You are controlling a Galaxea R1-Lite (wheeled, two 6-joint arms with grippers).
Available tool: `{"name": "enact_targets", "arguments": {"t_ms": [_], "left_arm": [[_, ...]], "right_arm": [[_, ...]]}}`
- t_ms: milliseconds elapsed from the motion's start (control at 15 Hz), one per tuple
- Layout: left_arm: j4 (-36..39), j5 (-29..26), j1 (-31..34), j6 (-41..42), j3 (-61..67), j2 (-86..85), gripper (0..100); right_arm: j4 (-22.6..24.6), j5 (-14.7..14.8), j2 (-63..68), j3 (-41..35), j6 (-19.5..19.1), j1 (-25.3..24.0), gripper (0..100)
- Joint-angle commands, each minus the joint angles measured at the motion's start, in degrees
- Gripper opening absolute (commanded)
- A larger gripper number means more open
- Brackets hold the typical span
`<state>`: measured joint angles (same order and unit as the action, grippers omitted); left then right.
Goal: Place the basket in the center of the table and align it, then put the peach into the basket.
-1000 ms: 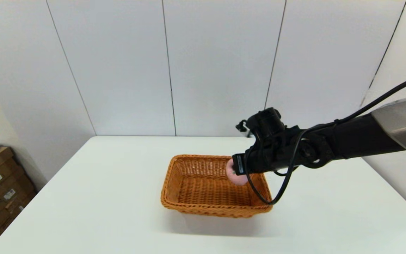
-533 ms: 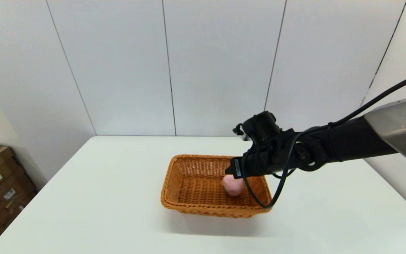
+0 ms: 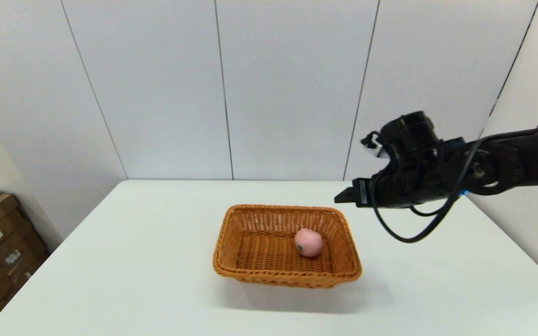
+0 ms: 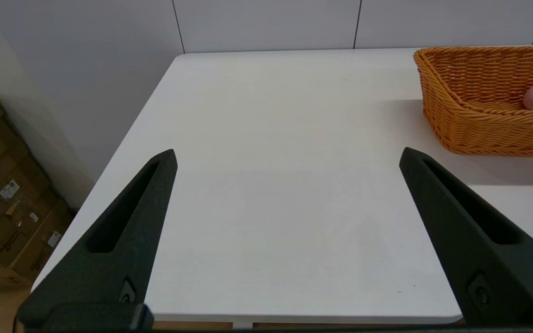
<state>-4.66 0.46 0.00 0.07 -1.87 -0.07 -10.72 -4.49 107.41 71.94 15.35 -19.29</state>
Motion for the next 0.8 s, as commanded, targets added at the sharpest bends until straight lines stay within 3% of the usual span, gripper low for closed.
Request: {"name": "enact_targets", "arguments": {"t_ms": [67, 200, 400, 533, 667, 800], "left_arm": [[0.0, 0.0, 0.0, 0.0, 0.0, 0.0, 100], [0.0, 0.1, 0.0, 0.0, 0.0, 0.0, 100], [0.0, 0.0, 0.0, 0.0, 0.0, 0.0, 100], [0.0, 0.0, 0.0, 0.0, 0.0, 0.0, 100], [0.0, 0.0, 0.0, 0.0, 0.0, 0.0, 100], [0.0, 0.1, 0.0, 0.0, 0.0, 0.0, 100]], "right_arm": [[-0.7, -8.3, -21.2, -14.5, -5.5, 10.2, 100], [-0.8, -10.5, -32.0, -21.5, -5.9, 11.2, 100], [-4.2, -10.5, -51.2, -29.3, -5.9, 10.6, 100], [-13.7, -6.5, -63.9, -29.6, -6.0, 10.8, 100], [-17.2, -0.7, -71.6, -30.5, -7.0, 10.8, 100], [-20.4, 1.3, -77.0, -32.0, -7.6, 11.5, 100]]}}
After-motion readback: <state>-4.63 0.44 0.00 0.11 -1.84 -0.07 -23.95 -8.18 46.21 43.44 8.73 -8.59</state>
